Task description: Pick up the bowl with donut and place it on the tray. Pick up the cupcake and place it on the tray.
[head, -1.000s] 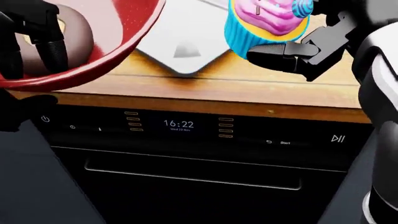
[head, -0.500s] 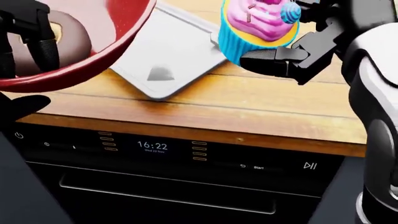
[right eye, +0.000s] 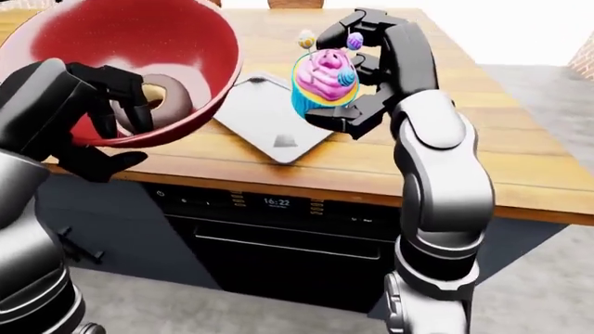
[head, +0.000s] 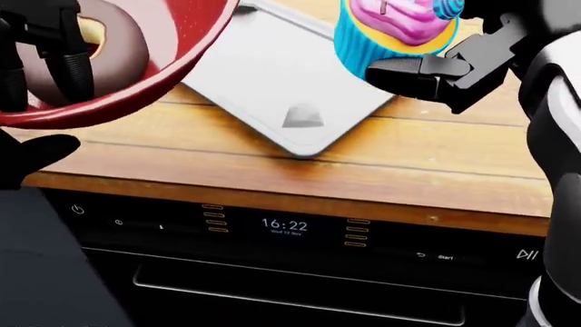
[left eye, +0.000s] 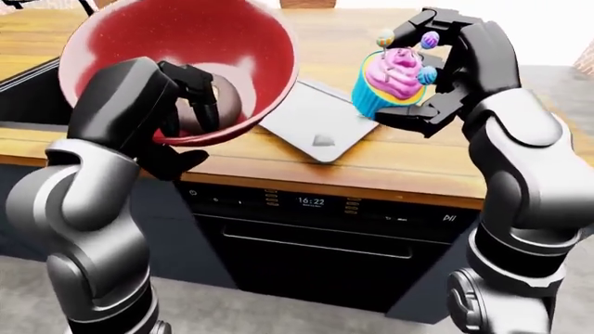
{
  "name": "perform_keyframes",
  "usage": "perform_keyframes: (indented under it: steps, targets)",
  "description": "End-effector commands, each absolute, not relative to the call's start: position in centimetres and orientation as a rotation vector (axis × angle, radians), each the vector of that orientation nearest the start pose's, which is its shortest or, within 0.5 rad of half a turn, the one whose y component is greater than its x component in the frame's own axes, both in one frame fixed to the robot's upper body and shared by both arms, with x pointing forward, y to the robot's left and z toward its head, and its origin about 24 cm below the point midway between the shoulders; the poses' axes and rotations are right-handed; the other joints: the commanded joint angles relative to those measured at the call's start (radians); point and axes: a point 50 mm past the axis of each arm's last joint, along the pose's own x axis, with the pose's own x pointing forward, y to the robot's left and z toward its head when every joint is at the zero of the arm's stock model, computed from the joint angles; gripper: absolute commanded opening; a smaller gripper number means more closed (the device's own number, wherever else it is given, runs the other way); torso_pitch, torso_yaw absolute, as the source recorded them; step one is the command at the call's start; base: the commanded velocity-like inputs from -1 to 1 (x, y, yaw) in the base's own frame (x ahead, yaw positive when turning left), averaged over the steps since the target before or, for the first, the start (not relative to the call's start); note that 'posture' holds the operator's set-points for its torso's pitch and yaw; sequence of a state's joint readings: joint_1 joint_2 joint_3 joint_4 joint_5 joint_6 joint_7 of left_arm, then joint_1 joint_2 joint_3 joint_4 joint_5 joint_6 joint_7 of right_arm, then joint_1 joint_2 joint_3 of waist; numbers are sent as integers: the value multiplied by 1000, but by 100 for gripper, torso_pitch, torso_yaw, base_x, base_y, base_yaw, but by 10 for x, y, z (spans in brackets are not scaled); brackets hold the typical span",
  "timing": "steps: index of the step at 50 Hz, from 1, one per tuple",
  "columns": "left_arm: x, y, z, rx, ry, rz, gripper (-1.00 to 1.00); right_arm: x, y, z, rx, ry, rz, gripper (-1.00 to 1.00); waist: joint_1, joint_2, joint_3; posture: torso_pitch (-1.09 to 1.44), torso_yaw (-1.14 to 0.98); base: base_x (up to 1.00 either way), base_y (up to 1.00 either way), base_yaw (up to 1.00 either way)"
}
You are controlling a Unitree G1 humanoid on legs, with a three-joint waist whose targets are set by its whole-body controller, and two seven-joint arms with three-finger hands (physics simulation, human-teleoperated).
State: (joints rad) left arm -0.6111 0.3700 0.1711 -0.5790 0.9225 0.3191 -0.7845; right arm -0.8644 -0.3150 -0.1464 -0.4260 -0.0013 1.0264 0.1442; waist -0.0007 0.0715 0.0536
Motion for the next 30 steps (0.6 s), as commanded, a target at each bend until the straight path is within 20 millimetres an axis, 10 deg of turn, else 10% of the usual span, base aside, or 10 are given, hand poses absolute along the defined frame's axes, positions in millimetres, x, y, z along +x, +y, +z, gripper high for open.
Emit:
perform_keyframes:
  steps: [1,5,19,23,24,30]
  targets:
    - [248,181,304,1231,-481,127,-100,294,-167,316,-232,-373,33,-100,-8,18,-37,0,0,0,21,0]
    - [249,181,301,1231,-479,125,-100,294,-167,316,-227,-372,31,-100,6,-31,-24,0,0,0,15,0]
    - [250,181,300,1230,-478,123,-100,294,-169,316,-218,-373,26,-100,7,-87,-5,0,0,18,0,0]
    - [250,180,303,1231,-481,123,-100,293,-168,318,-223,-374,29,-100,12,-165,-21,0,0,43,0,0]
    - [249,180,303,1230,-483,123,-100,293,-168,318,-224,-375,29,-100,6,-120,0,0,0,48,0,0]
    - [249,181,303,1229,-482,126,-100,293,-167,318,-227,-378,32,-100,9,-107,-6,0,0,50,0,0]
